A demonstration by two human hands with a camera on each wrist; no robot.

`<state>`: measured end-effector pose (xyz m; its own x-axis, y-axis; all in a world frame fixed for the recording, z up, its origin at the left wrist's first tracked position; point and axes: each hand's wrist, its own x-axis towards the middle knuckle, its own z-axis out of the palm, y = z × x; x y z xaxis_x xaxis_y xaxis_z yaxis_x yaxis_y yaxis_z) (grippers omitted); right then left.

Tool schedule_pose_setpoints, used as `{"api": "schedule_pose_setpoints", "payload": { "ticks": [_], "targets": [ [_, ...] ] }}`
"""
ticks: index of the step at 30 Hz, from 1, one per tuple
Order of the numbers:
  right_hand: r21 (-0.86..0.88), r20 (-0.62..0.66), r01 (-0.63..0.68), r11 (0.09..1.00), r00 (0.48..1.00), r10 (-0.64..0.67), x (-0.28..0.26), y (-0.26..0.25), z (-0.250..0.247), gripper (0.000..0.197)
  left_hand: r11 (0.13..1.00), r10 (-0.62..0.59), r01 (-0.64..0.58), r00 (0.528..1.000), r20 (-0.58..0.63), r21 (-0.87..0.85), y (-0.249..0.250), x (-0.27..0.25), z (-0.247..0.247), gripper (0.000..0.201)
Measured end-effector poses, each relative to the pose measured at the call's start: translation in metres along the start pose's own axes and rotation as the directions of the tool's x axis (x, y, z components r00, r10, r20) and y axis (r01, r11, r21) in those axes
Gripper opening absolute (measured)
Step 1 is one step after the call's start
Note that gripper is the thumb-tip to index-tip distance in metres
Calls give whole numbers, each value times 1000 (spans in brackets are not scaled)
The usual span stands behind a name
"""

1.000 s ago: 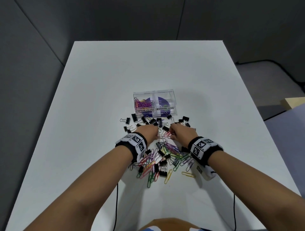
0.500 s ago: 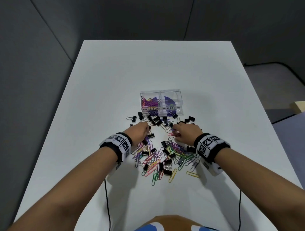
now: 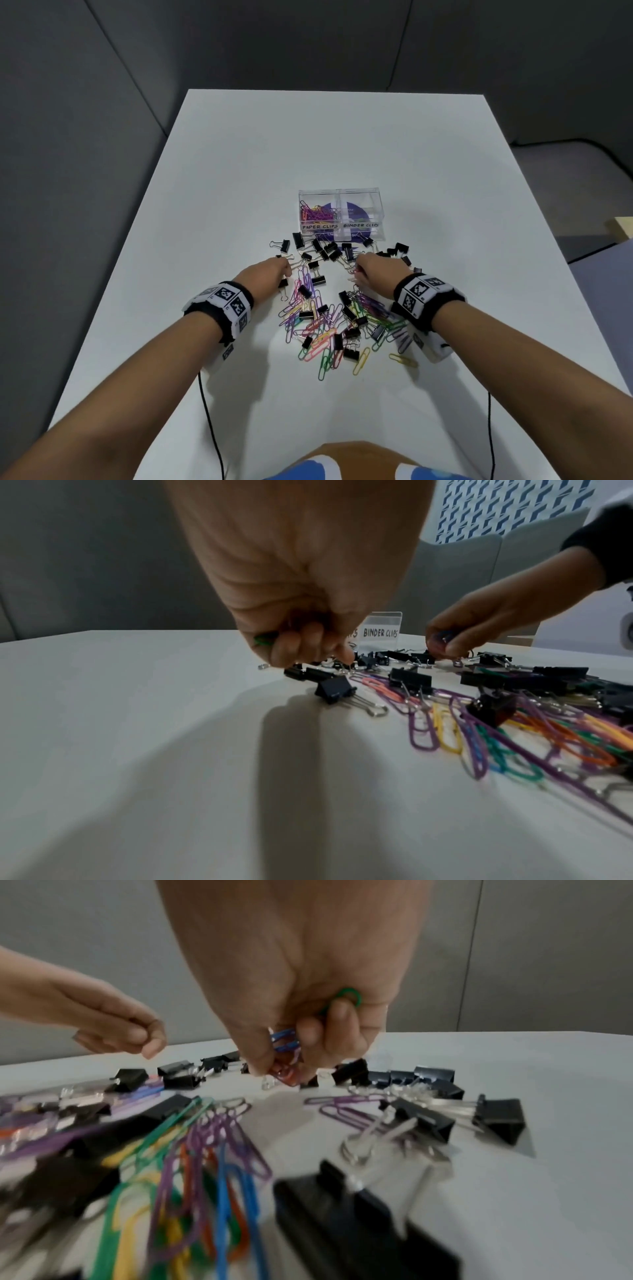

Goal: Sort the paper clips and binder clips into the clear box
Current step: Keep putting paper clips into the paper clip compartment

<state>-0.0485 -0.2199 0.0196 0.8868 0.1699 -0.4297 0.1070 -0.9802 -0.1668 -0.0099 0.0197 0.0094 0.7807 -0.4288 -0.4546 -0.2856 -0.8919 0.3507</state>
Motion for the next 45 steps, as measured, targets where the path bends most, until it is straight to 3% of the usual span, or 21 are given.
{"api": "schedule_pose_setpoints", "payload": {
  "ticks": [3, 6, 11, 16, 22, 28, 33, 37, 45],
  "targets": [
    [63, -18, -50, 997, 999, 52, 2, 5, -13, 28, 997, 28, -27, 1000, -12, 72, 5, -2, -7, 21],
    [122, -32, -101, 987, 994, 106, -2, 14, -23, 32, 977, 99, -115, 991, 91, 181, 12, 0, -10, 36],
    [257, 85, -111, 960, 992, 92, -14, 27, -17, 37, 936, 159, -200, 974, 160, 291, 24, 7, -7, 41],
    [249, 90, -152, 957, 987, 133, -21, 29, 0, 17, 946, 166, -177, 984, 64, 271, 36, 14, 2, 29],
    [168, -4, -181, 969, 983, 185, -24, 32, -1, 25, 945, 162, -162, 986, 23, 283, 51, 18, 9, 26],
    [12, 52, -208, 978, 977, 208, -24, 42, -2, 28, 953, 139, -140, 990, 24, 268, 42, 18, 5, 20],
    [34, 71, -234, 972, 970, 231, -16, 28, 5, 21, 971, 96, -114, 991, 93, 210, 37, 16, 2, 14],
    [51, 116, -166, 985, 980, 159, -12, 20, 2, 17, 976, 96, -115, 989, 111, 182, 32, 14, 2, 15],
    [56, 40, -57, 997, 998, 55, -11, 13, 6, 11, 980, 118, -131, 989, 88, 151, 27, 10, -6, 19]
  ]
}}
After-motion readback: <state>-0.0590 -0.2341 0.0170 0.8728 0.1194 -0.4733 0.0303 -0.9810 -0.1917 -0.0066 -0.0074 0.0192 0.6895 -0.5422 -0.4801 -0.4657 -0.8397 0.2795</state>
